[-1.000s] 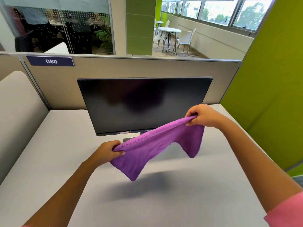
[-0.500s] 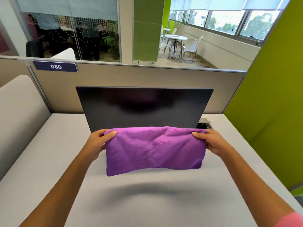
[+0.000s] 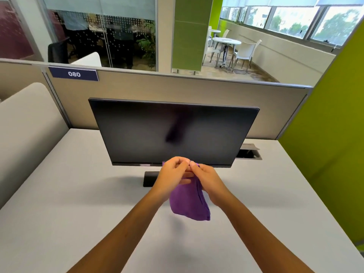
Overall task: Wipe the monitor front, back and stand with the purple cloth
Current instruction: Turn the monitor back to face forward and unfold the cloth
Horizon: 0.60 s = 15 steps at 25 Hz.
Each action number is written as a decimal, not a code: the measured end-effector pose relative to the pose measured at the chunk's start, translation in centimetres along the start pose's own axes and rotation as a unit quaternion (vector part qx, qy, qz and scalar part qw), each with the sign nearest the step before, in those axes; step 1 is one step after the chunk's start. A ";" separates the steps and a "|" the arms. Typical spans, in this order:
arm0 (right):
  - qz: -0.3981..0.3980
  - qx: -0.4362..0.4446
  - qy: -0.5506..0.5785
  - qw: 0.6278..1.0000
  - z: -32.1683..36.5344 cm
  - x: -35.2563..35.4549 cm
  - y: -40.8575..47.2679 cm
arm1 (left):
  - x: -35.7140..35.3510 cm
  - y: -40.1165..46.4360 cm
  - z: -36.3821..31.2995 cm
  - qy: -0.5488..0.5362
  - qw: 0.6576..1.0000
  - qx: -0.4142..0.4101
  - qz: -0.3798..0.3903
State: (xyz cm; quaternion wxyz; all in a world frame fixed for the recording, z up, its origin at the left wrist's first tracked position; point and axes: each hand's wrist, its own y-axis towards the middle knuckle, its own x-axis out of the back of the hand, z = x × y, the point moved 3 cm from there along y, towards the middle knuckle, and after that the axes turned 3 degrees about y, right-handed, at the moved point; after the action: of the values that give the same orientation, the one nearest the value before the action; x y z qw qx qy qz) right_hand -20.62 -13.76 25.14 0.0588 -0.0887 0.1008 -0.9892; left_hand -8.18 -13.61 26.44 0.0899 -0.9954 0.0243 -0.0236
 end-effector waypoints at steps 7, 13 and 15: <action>0.096 0.011 -0.086 0.992 -1.3 4.7 -0.9 | 1.7 1.8 0.4 0.385 0.903 -0.151 0.116; -0.008 -0.026 -0.197 0.980 -5.2 12.5 -0.7 | -2.0 3.4 5.1 0.580 0.776 -0.070 0.238; -0.090 -0.033 -0.217 0.971 -7.2 15.4 -0.3 | -4.7 4.3 5.2 0.582 0.781 -0.127 0.185</action>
State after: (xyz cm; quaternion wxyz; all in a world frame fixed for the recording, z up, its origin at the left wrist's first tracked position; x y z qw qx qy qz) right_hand -37.06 -14.14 20.83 -0.0127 -0.3119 0.1103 -0.9436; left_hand -12.83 -16.67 20.31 -0.0662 -0.7709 0.2587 -0.5783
